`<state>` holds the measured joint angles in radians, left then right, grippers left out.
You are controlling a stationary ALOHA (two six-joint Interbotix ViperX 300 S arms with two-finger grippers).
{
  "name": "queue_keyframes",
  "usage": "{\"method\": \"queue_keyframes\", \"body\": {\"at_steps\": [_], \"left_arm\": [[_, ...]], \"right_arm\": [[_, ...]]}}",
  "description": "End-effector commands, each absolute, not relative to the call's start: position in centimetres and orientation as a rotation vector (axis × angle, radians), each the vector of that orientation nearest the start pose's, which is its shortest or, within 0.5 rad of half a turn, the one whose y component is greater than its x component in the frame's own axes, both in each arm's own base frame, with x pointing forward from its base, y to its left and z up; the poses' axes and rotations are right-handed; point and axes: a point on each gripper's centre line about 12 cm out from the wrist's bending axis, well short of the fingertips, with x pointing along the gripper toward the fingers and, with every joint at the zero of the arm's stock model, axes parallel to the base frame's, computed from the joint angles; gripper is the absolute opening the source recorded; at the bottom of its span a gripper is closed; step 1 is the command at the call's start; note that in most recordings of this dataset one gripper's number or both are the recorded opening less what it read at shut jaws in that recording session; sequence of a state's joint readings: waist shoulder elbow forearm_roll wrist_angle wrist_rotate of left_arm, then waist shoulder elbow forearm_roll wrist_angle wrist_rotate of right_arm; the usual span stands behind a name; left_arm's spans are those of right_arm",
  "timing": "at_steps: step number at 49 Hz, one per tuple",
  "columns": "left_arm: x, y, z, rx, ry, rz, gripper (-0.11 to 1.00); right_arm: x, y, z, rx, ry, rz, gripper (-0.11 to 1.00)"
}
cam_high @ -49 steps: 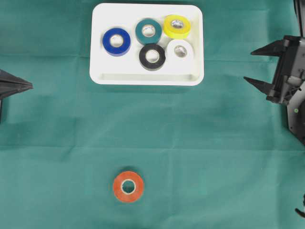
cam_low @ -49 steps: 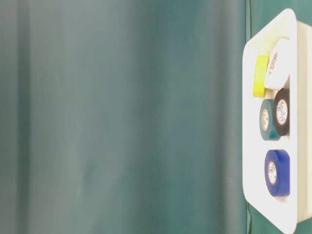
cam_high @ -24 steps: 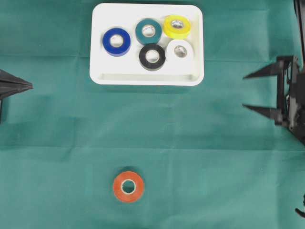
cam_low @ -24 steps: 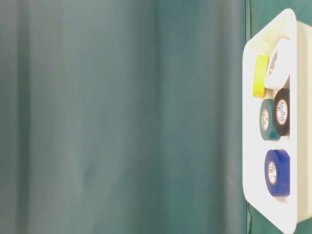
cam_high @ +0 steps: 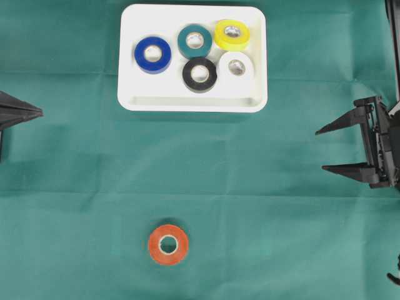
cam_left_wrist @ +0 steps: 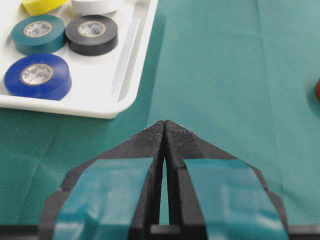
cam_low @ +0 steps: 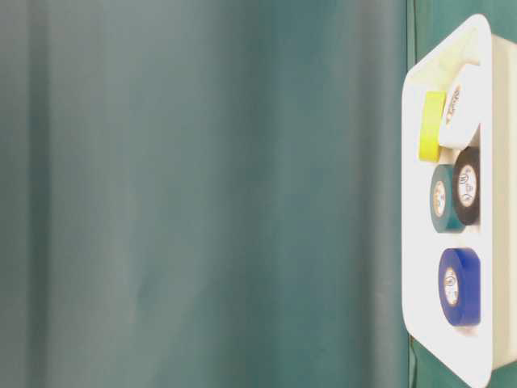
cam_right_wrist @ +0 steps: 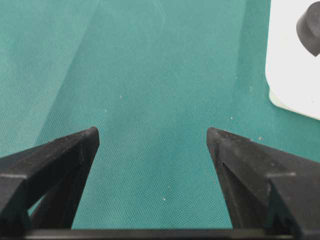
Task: Put the tape into the white case with the right arm.
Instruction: 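Move the right gripper down over the orange-red tape roll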
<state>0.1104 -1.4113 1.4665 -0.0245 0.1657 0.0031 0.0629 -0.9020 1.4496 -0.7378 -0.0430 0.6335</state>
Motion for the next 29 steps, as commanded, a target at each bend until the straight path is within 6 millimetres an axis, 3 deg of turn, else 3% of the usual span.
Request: {"method": "queue_keyframes", "body": {"at_steps": [1,14,29], "left_arm": [[12.9,1.4,19.6,-0.033,0.206,0.112,0.01],[12.9,1.4,19.6,-0.032,0.206,0.113,0.01],[12.9,1.4,19.6,-0.033,0.206,0.112,0.01]], "right_arm": [[16.3,1.5,14.8,-0.108,0.508,0.122,0.61],[17.5,1.9,15.4,-0.108,0.515,0.145,0.6],[22.0,3.8,15.2,-0.131,0.636,0.22,0.61]]}}
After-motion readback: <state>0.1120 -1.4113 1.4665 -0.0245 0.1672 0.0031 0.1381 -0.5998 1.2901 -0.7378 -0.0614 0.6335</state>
